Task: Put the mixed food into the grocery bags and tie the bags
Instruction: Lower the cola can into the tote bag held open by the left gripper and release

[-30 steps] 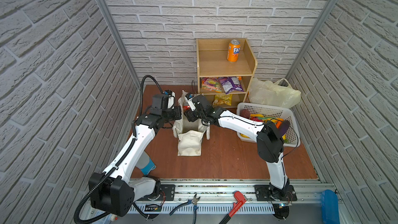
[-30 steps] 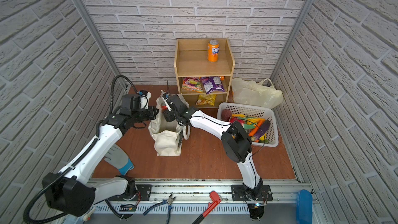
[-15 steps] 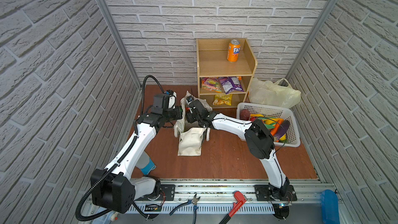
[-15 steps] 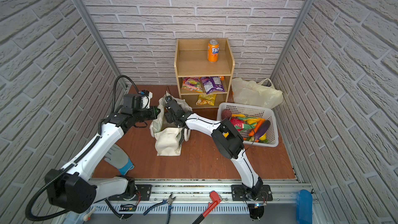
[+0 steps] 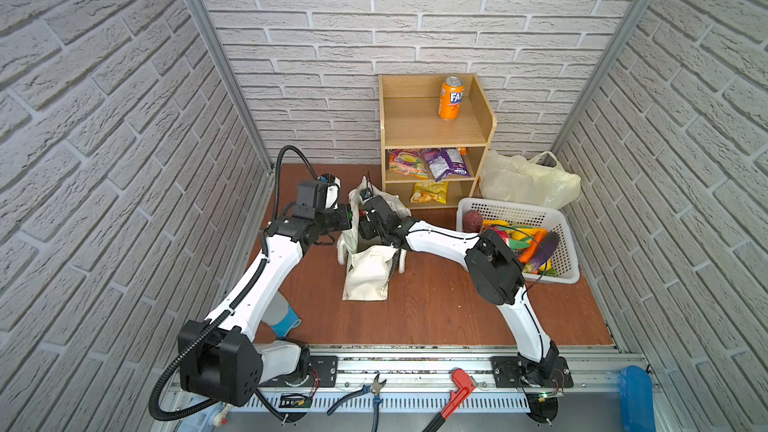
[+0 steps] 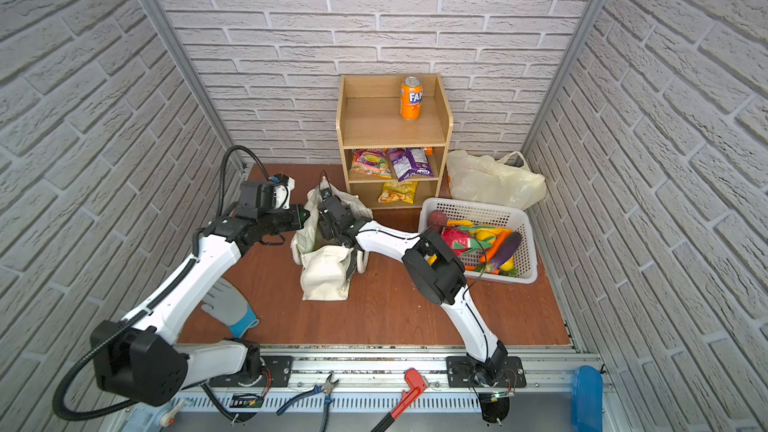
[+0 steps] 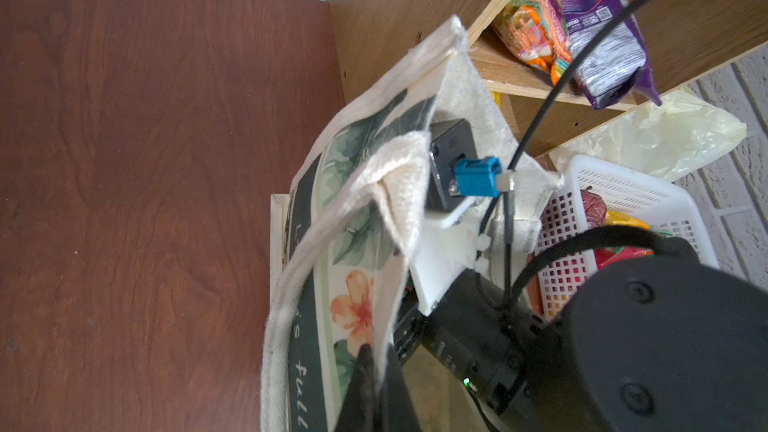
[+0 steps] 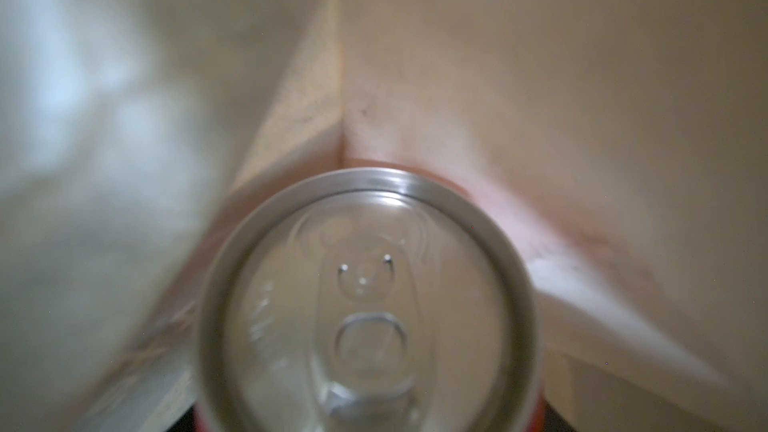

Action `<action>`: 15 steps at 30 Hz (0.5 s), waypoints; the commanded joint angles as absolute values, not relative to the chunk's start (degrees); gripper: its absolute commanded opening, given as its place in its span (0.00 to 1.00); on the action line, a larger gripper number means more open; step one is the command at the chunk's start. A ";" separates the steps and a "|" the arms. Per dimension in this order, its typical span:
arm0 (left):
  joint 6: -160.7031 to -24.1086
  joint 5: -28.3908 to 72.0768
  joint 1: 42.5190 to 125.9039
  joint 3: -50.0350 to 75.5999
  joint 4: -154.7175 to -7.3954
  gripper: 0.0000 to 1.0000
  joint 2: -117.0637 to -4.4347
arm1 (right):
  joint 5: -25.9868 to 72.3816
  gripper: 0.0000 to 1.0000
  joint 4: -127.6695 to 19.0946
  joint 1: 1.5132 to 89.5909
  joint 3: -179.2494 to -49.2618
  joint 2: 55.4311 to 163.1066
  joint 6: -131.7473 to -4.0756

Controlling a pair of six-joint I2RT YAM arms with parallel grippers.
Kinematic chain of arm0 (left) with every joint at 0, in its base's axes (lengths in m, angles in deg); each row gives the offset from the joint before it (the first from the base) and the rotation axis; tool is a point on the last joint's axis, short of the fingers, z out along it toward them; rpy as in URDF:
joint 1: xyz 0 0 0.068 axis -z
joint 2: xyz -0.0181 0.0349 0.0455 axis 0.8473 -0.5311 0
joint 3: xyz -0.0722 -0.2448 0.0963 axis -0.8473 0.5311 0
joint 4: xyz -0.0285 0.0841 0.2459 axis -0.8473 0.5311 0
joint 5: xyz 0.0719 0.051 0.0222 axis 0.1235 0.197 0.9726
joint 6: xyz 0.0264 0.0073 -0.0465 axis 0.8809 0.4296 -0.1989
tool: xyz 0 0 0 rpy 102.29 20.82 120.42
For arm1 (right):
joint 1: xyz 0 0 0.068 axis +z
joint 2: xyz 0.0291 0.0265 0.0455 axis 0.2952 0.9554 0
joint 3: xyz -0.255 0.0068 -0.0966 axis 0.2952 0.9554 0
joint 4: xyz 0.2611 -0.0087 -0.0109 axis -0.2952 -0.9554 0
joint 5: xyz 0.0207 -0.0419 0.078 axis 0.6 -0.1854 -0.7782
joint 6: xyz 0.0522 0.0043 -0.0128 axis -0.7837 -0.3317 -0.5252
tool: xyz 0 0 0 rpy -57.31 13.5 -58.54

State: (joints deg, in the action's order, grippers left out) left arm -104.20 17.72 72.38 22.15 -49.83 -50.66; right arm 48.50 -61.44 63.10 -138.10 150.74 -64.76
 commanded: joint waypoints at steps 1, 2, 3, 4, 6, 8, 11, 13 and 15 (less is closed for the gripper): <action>-104.44 17.49 71.90 22.73 -50.73 0.00 -50.69 | 47.41 0.64 -61.41 63.29 -138.88 150.93 -64.93; -104.45 17.47 71.81 22.82 -50.82 0.00 -50.66 | 47.19 0.66 -61.51 63.23 -138.84 150.66 -64.76; -104.45 17.43 71.81 22.91 -50.79 0.00 -50.63 | 46.99 0.71 -61.64 63.22 -138.77 150.41 -64.59; -104.45 17.42 71.85 22.91 -50.82 0.00 -50.67 | 46.82 0.75 -61.77 63.23 -138.62 150.02 -64.47; -104.45 17.42 71.81 23.00 -50.91 0.00 -50.51 | 46.24 0.80 -61.67 63.22 -138.09 149.08 -64.15; -104.52 17.33 71.83 23.08 -51.00 0.00 -50.68 | 45.67 0.82 -61.44 63.14 -137.49 148.18 -63.84; -104.54 17.15 71.81 23.08 -51.13 0.00 -50.76 | 44.62 0.83 -61.95 63.14 -137.46 147.05 -63.45; -104.54 17.15 71.80 23.17 -51.12 0.00 -50.69 | 44.04 0.83 -62.34 63.14 -137.12 145.96 -63.39; -104.54 17.22 71.76 23.24 -51.17 0.00 -50.68 | 43.22 0.83 -62.67 63.14 -136.69 144.49 -63.65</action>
State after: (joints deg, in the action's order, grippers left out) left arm -104.40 17.63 72.12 22.17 -50.14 -50.64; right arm 45.15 -61.88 63.10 -137.84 149.39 -64.32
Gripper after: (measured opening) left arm 0.052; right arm 0.833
